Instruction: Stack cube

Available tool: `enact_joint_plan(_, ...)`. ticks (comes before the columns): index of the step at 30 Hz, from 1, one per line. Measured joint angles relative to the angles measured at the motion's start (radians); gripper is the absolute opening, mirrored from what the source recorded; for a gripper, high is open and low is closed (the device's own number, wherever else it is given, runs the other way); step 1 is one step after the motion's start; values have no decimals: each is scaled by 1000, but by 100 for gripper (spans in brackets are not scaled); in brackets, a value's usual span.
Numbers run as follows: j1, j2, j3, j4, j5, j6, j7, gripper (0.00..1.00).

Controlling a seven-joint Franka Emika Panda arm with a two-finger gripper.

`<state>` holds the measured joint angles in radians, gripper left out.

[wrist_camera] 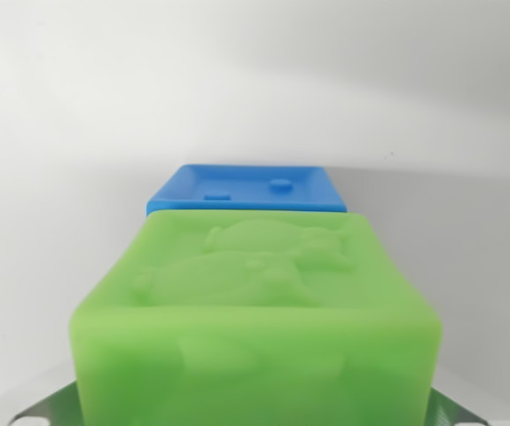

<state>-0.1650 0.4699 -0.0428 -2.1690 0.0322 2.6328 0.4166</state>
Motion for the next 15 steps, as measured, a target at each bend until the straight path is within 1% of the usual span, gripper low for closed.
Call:
enact_joint_plan(7,0,10,1,2,1,9,-1,0)
enact_joint_plan(8,0,11,1,2,1,9,-1,100)
enact_joint_plan(15,-1,11,1,3,1,9,-1,100)
